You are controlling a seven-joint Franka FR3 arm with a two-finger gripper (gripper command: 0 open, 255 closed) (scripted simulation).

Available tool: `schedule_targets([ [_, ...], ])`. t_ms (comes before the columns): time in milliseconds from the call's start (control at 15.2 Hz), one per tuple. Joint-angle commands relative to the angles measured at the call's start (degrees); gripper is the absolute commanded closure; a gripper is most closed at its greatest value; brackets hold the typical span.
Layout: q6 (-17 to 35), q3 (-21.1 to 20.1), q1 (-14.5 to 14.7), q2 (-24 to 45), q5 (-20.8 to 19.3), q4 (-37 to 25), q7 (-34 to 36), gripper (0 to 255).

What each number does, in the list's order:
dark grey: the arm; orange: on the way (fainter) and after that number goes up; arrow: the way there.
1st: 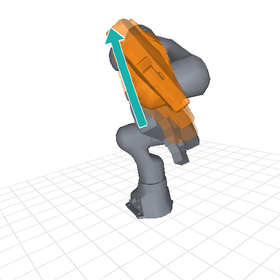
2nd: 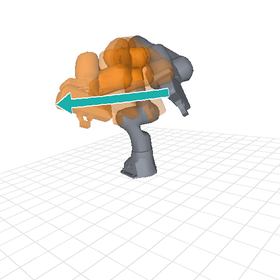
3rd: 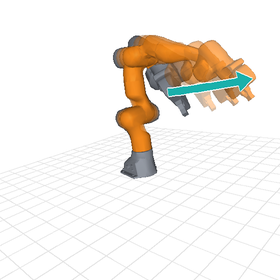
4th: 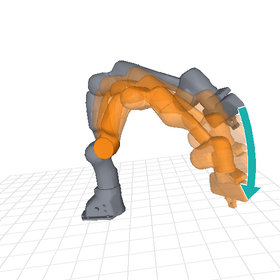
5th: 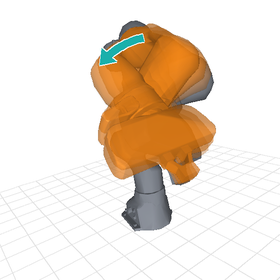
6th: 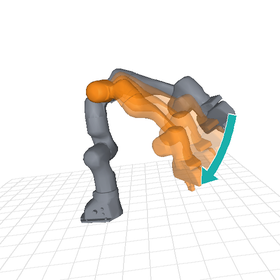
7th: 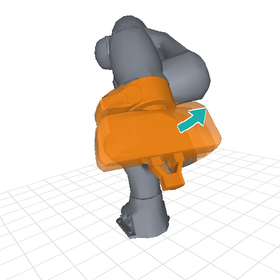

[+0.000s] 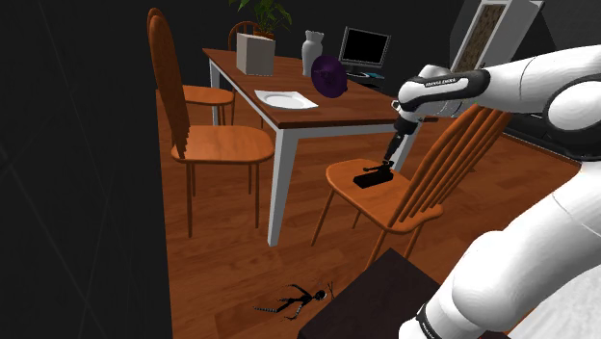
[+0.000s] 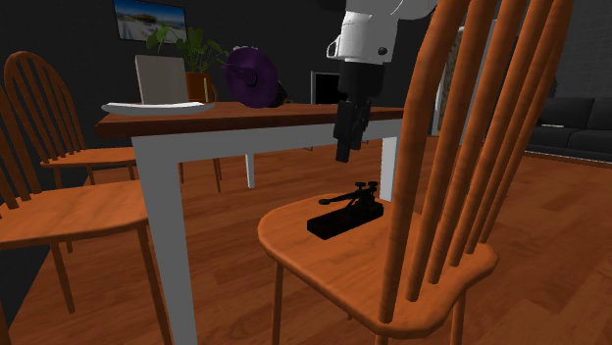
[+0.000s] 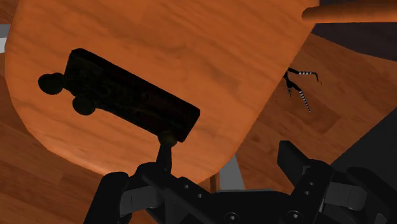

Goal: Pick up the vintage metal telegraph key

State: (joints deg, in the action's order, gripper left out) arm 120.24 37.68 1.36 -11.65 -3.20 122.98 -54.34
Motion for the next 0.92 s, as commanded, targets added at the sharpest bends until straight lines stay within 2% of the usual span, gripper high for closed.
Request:
schedule_targets([
  [0,0.63,3.02,0.18,5.48,3.51,-3.21,-5.46,0],
  [198,0.83,5.53,-0.7,14.15,10.62,-8.94,-14.05,0],
  [330,0.21,6.03,-2.52,20.16,15.64,-13.32,-19.54,0],
  [660,-3.09,3.49,-10.56,34.21,25.54,-26.24,-29.9,0],
  [792,-4.61,2.11,-13.73,38.76,27.93,-31.43,-32.3,0],
  [858,-3.98,1.92,-13.81,38.99,28.13,-30.99,-32.48,0],
])
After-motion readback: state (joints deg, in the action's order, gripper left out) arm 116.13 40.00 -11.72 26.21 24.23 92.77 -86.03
